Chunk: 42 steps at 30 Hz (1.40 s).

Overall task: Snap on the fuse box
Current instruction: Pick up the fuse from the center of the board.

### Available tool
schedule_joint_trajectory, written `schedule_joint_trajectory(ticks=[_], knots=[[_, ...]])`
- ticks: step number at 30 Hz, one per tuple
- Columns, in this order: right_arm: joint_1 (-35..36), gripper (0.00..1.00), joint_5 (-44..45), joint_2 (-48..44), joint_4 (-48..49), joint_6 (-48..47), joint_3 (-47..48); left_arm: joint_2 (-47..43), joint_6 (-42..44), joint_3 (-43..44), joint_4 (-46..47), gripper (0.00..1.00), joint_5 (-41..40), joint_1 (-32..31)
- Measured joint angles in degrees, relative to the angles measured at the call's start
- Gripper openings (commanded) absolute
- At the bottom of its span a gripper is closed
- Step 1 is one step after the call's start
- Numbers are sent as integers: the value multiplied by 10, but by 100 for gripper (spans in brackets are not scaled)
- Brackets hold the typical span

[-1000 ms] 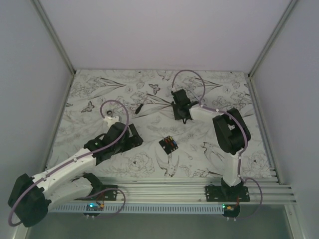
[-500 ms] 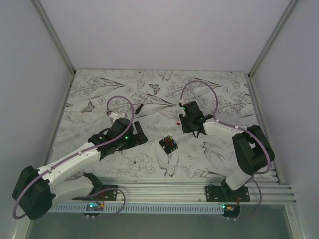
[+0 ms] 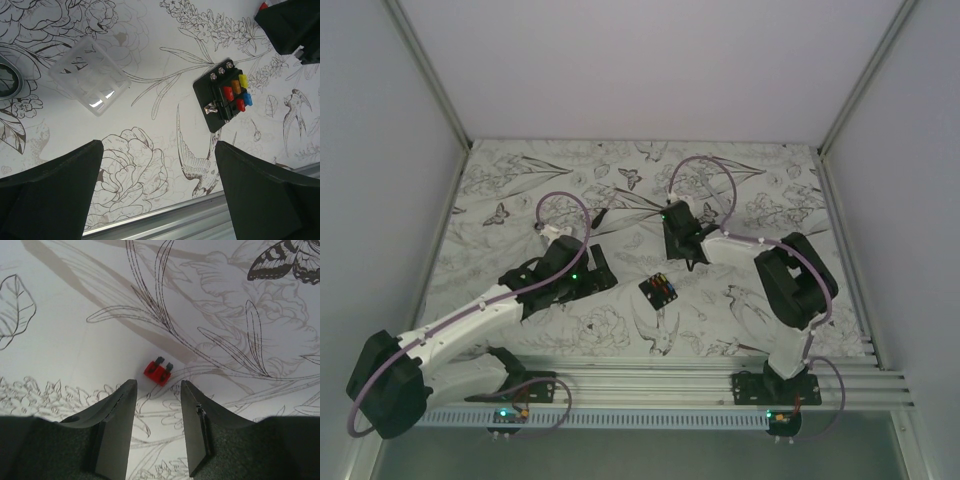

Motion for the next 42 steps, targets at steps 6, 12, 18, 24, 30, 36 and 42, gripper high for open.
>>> schedule_joint_trajectory(ticks=[6,12,18,24,30,36,42], knots=[[0,47,22,33,8,7,29,0,0,0,0,100,0,0],[0,47,38,40,7,10,32,0,0,0,0,100,0,0],[0,47,48,35,-3,7,29,0,0,0,0,100,0,0],[-5,46,35,21,-23,2,18,0,0,0,0,100,0,0],[-19,45,-13,21,-21,-29,22,0,0,0,0,100,0,0],[-29,42,-59,25,-33,-59,33,0,0,0,0,100,0,0],[-38,40,-83,28,-52,-76,42,0,0,0,0,100,0,0]])
